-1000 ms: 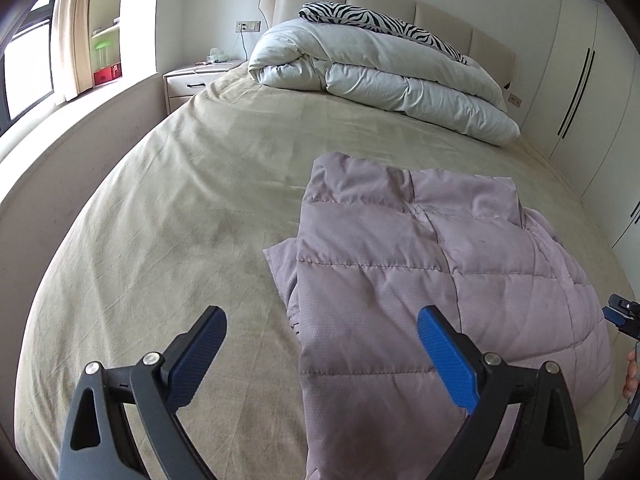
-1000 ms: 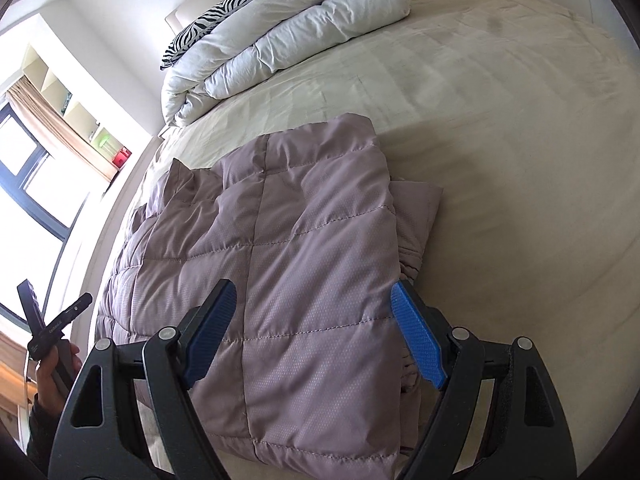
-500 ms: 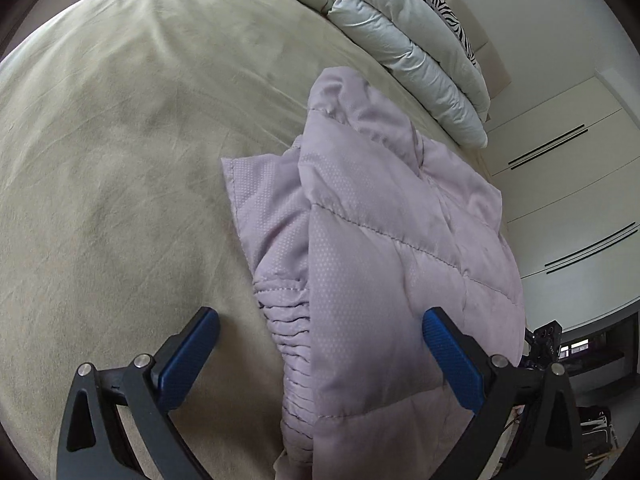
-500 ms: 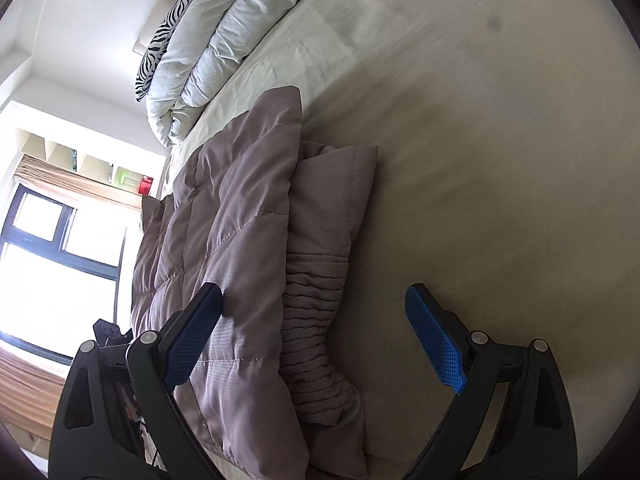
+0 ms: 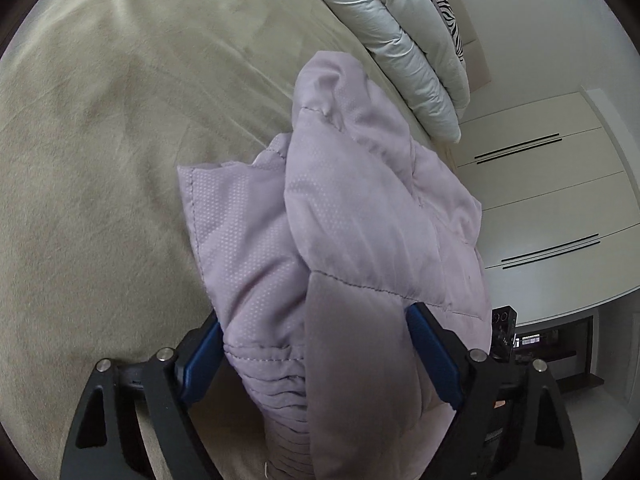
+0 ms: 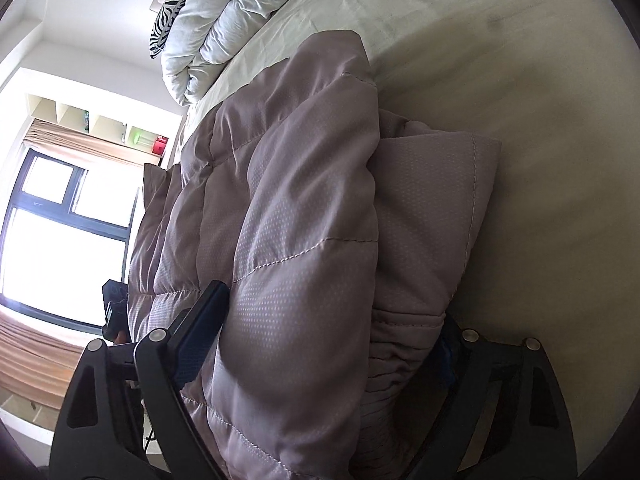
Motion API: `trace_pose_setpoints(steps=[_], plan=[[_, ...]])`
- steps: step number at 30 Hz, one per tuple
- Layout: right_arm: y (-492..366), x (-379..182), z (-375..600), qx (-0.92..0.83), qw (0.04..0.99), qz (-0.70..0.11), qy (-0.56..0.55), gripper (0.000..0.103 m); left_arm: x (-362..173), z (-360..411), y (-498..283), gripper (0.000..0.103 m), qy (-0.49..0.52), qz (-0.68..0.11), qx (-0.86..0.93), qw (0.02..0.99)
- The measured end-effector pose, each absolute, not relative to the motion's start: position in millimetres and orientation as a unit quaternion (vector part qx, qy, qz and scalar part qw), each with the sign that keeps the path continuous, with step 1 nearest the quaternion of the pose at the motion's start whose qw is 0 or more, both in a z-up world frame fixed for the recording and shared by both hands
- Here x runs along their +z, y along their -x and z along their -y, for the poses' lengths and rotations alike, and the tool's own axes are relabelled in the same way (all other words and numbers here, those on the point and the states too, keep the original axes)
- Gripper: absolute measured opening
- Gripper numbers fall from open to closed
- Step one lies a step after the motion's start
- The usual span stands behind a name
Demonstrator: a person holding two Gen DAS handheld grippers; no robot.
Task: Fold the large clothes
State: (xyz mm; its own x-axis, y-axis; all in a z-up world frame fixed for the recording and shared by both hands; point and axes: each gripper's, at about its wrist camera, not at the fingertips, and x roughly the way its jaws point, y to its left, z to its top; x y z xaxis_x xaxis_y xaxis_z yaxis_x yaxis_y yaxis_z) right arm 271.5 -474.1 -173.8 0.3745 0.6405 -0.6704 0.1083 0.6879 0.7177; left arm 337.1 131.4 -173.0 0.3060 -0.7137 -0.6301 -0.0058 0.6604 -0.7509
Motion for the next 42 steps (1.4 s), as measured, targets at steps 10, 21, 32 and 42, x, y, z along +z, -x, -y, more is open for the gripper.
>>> trace_pose_setpoints(steps=[10, 21, 32, 42], plan=[[-260.6, -144.9, 453.8, 0.167, 0.784, -0.512, -0.309, 0.044, -158.8, -127.7, -323.1, 0.033, 0.349, -0.521, -0.258, 0.735], [-223.9, -75.9, 417.8, 0.187, 0.809, -0.483, -0.279, 0.033, -94.5, -145.5, -235.7, 0.027, 0.342, -0.487, -0.268, 0.758], [-157.0, -83.6, 369.3, 0.217, 0.777, -0.507, -0.304, 0.035, -124.4, -194.0, -151.6, 0.033, 0.362, -0.515, -0.229, 0.743], [-164.7, -124.7, 384.8, 0.124, 0.759, -0.534, -0.352, 0.070, -152.4, -212.0, -156.7, 0.061, 0.426, -0.508, -0.181, 0.727]])
